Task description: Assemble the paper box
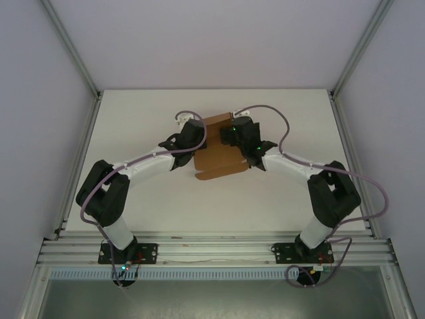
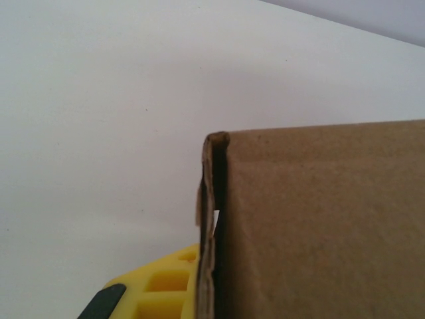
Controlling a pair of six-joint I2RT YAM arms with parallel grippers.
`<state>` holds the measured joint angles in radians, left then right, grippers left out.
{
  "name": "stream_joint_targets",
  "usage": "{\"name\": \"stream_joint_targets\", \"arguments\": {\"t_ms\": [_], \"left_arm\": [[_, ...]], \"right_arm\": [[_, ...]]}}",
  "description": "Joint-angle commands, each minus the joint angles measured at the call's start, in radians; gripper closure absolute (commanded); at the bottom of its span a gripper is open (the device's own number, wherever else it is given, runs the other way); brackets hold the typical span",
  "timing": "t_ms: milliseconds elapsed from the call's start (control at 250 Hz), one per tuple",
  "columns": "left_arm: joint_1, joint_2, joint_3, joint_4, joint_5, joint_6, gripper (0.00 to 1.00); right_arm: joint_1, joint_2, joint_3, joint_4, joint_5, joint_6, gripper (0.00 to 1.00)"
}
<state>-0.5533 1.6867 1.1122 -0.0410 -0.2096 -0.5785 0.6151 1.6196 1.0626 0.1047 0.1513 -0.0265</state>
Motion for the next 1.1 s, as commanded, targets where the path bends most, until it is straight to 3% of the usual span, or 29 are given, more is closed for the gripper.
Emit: {"name": "stream_joint_targets", "arguments": {"t_ms": [0,168,332,436,588,703,839,1095], "left_arm": [[0.025,-0.02,0.018,-0.018,0.037,0.003,1.0],[0.053,-0.017,0.034,-0.033,0.117,0.099,1.0],[0.09,0.027,0.138,-0.174,0.271,0.35,1.0],[0.108,0.061,0.246,-0.376,0.359,0.575,1.0],[0.107,0.134,0.432,-0.75,0.486,0.874,1.0],[0.085,0.183,0.493,-0.924,0.488,1.01,1.0],[0.036,0.282,0.594,-1.092,0.415,1.044,1.0],[-0.019,0.461,0.695,-1.122,0.167,0.952,1.0]], "right_arm": [[0.003,-0.094,-0.056,0.075,-0.111,-0.042,0.0],[-0.001,-0.234,-0.143,0.107,-0.095,-0.007,0.0],[-0.039,-0.361,-0.141,-0.057,0.081,0.137,0.0],[-0.098,-0.419,-0.12,-0.239,0.116,0.268,0.0],[-0.209,-0.463,-0.148,-0.389,-0.026,0.35,0.0],[-0.239,-0.488,-0.163,-0.467,-0.082,0.342,0.0],[-0.242,-0.496,-0.195,-0.482,-0.146,0.316,0.0],[-0.254,-0.472,-0.204,-0.495,-0.142,0.307,0.01]]}}
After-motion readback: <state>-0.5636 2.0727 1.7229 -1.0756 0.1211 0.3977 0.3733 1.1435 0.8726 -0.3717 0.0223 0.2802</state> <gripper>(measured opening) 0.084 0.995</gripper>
